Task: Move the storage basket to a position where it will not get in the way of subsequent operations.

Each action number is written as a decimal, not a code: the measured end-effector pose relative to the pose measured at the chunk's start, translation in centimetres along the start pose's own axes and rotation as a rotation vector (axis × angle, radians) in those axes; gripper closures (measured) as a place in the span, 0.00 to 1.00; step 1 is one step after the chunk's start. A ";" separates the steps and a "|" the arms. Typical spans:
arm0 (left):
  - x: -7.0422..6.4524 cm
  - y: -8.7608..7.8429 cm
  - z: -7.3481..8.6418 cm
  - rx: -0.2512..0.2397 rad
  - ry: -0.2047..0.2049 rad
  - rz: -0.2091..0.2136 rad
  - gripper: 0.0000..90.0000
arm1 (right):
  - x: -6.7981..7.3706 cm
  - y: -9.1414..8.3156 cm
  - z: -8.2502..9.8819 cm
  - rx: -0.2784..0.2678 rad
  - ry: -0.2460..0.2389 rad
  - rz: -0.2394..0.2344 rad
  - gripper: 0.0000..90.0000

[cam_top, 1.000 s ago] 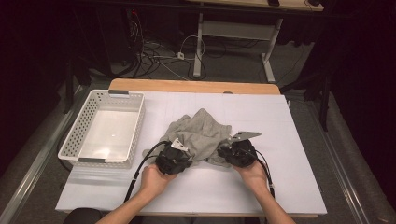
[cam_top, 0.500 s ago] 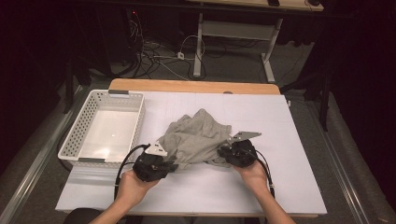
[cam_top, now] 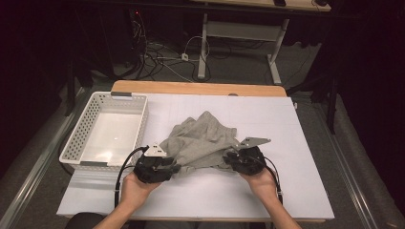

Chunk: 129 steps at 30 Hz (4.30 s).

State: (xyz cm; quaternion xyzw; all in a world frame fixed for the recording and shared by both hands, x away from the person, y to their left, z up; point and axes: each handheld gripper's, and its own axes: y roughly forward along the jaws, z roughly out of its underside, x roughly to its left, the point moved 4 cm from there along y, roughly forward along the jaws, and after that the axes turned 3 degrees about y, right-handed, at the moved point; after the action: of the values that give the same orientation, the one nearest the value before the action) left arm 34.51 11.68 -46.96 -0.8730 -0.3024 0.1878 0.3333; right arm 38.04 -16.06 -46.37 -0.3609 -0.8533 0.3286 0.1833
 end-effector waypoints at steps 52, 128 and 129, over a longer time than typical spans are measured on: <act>0.3 0.4 0.4 -0.018 -0.036 0.017 0.53 | 1.7 -2.4 1.5 0.087 -0.126 0.019 0.99; 0.2 1.1 -6.6 -0.082 0.002 0.079 0.94 | 2.3 -1.8 5.4 0.240 -0.115 0.028 0.95; 0.4 1.3 -6.8 -0.075 0.004 0.071 0.94 | 2.2 -1.9 5.3 0.246 -0.119 0.032 0.95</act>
State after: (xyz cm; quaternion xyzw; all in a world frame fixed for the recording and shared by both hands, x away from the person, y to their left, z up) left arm 38.95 7.98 -43.15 -0.8954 -0.2776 0.1863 0.2941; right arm 32.71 -17.71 -48.74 -0.3293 -0.8100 0.4546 0.1698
